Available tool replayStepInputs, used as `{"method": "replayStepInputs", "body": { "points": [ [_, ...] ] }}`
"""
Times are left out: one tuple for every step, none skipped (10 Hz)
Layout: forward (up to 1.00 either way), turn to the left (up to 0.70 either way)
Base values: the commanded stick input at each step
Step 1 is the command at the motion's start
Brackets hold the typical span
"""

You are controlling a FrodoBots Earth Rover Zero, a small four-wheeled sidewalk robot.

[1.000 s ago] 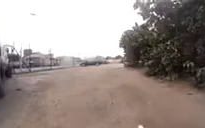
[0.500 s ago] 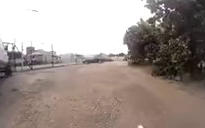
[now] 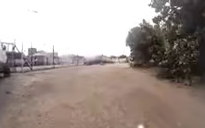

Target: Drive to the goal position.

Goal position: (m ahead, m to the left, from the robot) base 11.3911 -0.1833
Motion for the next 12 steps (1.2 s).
{"method": "replayStepInputs", "body": {
  "points": [
    [0.50, 0.00],
    [0.50, 0.00],
    [0.50, 0.00],
    [0.50, 0.00],
    [0.50, 0.00],
    [0.50, 0.00],
    [0.50, 0.00],
    [0.50, 0.00],
    [0.50, 0.00],
    [0.50, 0.00],
    [0.50, 0.00],
    [0.50, 0.00]
  ]
}}
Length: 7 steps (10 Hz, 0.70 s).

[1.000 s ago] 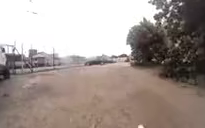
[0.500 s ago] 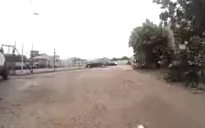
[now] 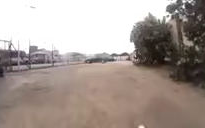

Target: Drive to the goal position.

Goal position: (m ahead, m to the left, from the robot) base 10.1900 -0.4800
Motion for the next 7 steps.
{"method": "replayStepInputs", "body": {
  "points": [
    [0.50, 0.00],
    [0.50, 0.00],
    [0.50, 0.00],
    [0.50, 0.00],
    [0.50, 0.00],
    [0.50, 0.00],
    [0.50, 0.00]
  ]
}}
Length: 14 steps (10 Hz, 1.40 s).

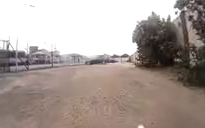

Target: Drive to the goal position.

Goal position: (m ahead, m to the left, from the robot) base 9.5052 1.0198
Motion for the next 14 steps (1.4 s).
{"method": "replayStepInputs", "body": {
  "points": [
    [0.50, 0.00],
    [0.50, 0.00],
    [0.50, 0.00],
    [0.50, 0.00],
    [0.50, 0.00],
    [0.50, 0.00],
    [0.50, 0.00],
    [0.50, 0.00],
    [0.50, 0.00],
    [0.50, 0.00],
    [0.50, 0.00],
    [0.50, 0.00],
    [0.50, 0.00],
    [0.50, 0.00]
  ]
}}
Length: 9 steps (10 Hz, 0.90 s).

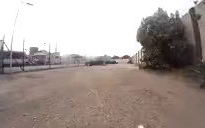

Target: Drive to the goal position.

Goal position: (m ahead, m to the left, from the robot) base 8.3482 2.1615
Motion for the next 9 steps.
{"method": "replayStepInputs", "body": {
  "points": [
    [0.50, 0.00],
    [0.50, 0.00],
    [0.50, 0.00],
    [0.50, 0.00],
    [0.50, 0.00],
    [0.50, 0.00],
    [0.50, 0.00],
    [0.50, 0.00],
    [0.50, 0.00]
  ]
}}
